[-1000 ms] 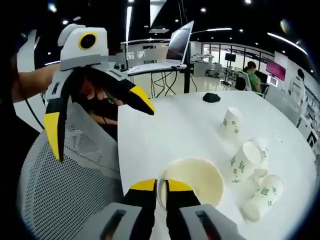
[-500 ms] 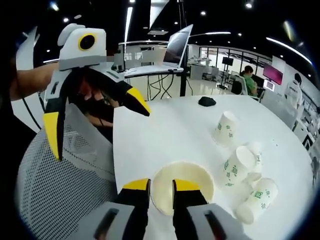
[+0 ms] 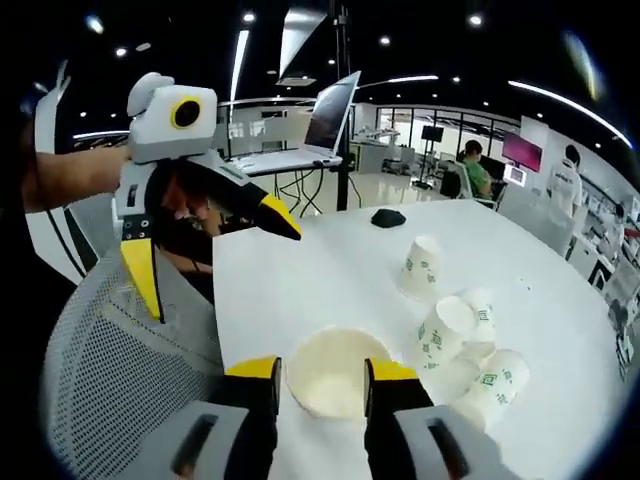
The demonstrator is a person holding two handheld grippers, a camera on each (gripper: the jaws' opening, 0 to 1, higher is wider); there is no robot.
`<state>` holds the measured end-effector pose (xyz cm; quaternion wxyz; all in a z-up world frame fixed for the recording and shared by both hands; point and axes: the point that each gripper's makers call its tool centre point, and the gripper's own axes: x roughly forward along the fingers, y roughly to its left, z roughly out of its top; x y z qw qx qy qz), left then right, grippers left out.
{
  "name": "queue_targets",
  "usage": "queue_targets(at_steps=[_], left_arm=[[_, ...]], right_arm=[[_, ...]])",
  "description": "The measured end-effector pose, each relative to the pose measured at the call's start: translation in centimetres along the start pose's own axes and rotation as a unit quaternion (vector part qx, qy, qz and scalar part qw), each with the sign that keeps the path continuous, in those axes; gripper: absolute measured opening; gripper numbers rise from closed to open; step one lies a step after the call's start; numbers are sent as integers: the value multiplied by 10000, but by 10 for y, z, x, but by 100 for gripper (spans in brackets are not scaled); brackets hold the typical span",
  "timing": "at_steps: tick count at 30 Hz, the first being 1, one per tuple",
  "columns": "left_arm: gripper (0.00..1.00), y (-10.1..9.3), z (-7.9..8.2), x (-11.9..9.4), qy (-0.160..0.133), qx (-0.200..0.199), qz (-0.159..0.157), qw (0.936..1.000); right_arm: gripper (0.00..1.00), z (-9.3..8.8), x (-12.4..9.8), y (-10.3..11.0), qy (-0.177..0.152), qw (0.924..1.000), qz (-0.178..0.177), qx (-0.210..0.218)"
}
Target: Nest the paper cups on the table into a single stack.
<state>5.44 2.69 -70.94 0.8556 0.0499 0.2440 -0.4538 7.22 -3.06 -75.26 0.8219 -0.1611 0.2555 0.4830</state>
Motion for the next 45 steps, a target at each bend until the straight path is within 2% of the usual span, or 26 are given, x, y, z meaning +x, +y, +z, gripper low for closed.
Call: queue_targets(at_steps=[8, 17, 23, 28, 34, 38, 45], left_arm=[[81, 14, 14, 16, -52, 178, 30, 9998], [80, 33, 31, 37, -163, 273, 69, 9995], [79, 45, 34, 52, -92, 407, 65, 9991], [78, 54, 36, 66, -76, 445, 57, 9990], [77, 71, 33, 90, 45, 514, 21, 9987], [76, 74, 38, 100, 102, 560, -25, 9984], [73, 82, 35, 121, 220, 622, -108, 9978]], right_arm=[[51, -6, -20, -21, -169, 9982, -476, 322], [66, -24, -36, -39, -290, 9939, -850, 632], [73, -30, -44, -46, -377, 9909, -994, 821], [77, -35, -50, -51, -416, 9901, -1080, 794], [84, -44, -59, -58, -458, 9877, -1200, 896], [87, -47, -65, -62, -499, 9860, -1276, 948], [95, -48, -68, -65, -579, 9832, -1332, 1105]])
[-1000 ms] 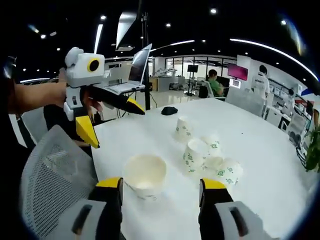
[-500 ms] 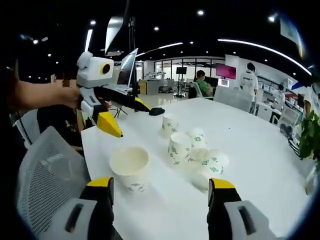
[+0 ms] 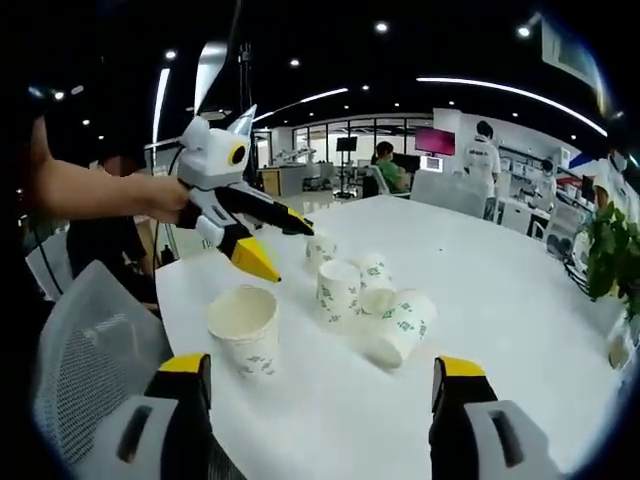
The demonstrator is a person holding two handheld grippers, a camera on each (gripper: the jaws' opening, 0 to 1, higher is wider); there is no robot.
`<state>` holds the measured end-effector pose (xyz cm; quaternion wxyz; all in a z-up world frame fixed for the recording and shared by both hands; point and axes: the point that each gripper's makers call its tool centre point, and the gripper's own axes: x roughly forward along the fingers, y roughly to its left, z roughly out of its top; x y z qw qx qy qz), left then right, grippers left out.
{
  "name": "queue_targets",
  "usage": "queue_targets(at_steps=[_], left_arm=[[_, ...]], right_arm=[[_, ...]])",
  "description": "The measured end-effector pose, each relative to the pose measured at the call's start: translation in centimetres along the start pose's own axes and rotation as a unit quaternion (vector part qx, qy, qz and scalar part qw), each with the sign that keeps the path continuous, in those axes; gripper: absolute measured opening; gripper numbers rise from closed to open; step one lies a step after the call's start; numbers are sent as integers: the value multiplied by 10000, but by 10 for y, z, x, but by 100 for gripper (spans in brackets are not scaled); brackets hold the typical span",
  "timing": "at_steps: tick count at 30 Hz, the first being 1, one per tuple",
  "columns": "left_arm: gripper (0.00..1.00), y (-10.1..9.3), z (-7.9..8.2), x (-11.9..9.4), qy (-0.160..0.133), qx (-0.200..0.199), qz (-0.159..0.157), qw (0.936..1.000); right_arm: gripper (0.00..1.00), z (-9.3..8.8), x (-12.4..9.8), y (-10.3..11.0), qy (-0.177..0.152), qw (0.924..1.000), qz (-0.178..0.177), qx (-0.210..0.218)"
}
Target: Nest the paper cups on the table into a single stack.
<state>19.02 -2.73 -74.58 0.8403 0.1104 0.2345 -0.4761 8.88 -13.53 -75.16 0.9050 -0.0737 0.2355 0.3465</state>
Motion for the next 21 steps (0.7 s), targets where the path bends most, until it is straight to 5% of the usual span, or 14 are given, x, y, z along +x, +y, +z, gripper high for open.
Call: queue_targets(at_steps=[21], left_arm=[[54, 20, -4, 51, 517, -93, 16, 9986]], right_arm=[[100, -4, -4, -1, 30, 9996, -159, 216]])
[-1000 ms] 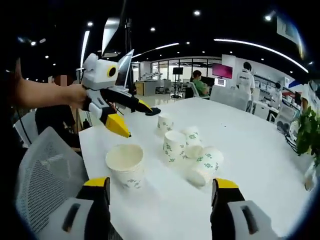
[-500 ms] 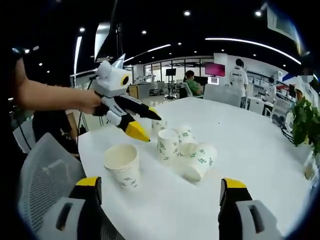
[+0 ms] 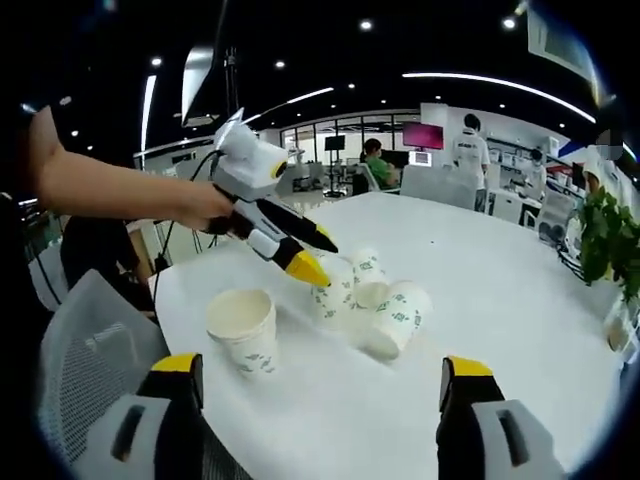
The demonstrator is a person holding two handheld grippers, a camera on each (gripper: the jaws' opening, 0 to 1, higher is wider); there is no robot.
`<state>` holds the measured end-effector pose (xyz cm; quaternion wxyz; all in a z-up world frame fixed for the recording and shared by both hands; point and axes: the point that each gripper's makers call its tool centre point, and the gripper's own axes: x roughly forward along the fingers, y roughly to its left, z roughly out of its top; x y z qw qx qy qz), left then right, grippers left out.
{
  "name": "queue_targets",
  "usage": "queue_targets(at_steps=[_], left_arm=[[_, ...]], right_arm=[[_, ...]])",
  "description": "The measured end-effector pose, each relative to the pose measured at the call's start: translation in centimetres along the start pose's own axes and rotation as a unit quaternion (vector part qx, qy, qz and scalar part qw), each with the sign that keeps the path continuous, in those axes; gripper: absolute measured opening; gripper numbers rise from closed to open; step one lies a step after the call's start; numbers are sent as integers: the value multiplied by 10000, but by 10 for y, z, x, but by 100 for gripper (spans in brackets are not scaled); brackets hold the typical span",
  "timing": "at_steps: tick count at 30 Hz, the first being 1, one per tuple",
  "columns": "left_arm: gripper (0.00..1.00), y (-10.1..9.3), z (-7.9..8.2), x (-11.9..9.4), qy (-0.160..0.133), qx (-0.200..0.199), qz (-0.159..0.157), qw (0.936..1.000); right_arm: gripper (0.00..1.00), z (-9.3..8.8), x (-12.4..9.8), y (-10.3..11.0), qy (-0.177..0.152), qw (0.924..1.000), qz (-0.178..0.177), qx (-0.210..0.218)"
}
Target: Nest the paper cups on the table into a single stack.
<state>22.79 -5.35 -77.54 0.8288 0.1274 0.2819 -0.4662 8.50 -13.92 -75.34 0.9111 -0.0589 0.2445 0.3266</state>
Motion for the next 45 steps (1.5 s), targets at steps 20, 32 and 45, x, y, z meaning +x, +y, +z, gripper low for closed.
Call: queue_targets(at_steps=[20, 32, 45], left_arm=[[37, -8, -9, 10, 361, 135, -21, 9993], [36, -4, -10, 4, 310, 183, -6, 9994], [36, -13, 5, -18, 1, 62, 19, 10000]], right_arm=[[98, -1, 0, -2, 22, 10000, -17, 61], [98, 0, 0, -2, -2, 10000, -20, 56], [95, 4, -1, -5, -123, 9998, -29, 144]])
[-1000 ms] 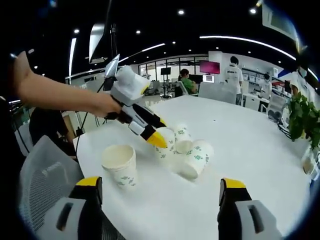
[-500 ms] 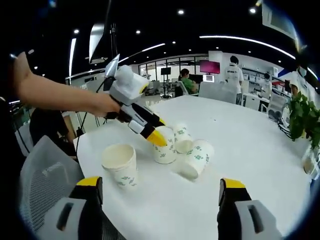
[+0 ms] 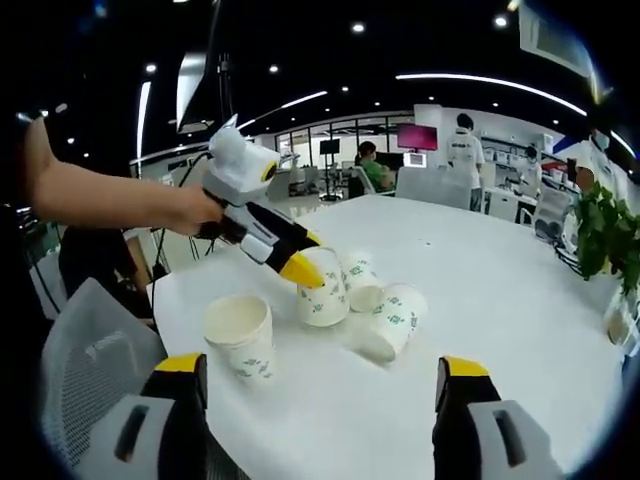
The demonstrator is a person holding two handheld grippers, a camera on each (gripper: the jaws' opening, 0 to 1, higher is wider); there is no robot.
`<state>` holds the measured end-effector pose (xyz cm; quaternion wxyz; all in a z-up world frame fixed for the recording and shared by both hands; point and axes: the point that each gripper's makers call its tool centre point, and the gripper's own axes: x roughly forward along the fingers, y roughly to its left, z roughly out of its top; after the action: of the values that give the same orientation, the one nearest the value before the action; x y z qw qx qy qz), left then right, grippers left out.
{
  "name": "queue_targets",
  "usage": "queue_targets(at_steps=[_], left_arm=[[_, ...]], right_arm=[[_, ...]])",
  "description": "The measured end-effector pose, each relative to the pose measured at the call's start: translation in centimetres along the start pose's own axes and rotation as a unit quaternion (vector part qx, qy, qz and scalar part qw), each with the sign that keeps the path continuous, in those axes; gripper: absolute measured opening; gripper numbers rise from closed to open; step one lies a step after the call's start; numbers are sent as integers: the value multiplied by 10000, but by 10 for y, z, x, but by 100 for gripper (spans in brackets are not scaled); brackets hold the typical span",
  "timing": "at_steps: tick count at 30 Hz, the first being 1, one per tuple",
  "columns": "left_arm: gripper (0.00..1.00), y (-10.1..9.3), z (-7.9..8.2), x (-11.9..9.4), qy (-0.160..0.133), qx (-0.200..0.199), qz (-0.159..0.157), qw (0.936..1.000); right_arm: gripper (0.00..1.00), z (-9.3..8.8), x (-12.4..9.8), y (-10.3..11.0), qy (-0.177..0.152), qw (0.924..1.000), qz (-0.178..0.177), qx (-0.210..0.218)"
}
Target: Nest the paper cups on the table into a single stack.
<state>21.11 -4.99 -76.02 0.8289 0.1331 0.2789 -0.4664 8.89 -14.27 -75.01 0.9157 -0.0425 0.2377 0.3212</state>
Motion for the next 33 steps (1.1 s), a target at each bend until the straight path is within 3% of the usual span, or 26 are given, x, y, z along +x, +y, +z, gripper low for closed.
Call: queue_targets(at_steps=[11, 25, 33], left_arm=[[36, -15, 20, -25, -397, -230, -15, 9989], [36, -43, 59, -66, -987, -377, -192, 9942], [36, -60, 63, -85, -1144, -306, -309, 9925]], right_arm=[[90, 13, 0, 2, -194, 9997, 68, 103], [79, 37, 4, 16, -471, 9977, 372, 306], [67, 41, 5, 28, -442, 9964, 633, 354]])
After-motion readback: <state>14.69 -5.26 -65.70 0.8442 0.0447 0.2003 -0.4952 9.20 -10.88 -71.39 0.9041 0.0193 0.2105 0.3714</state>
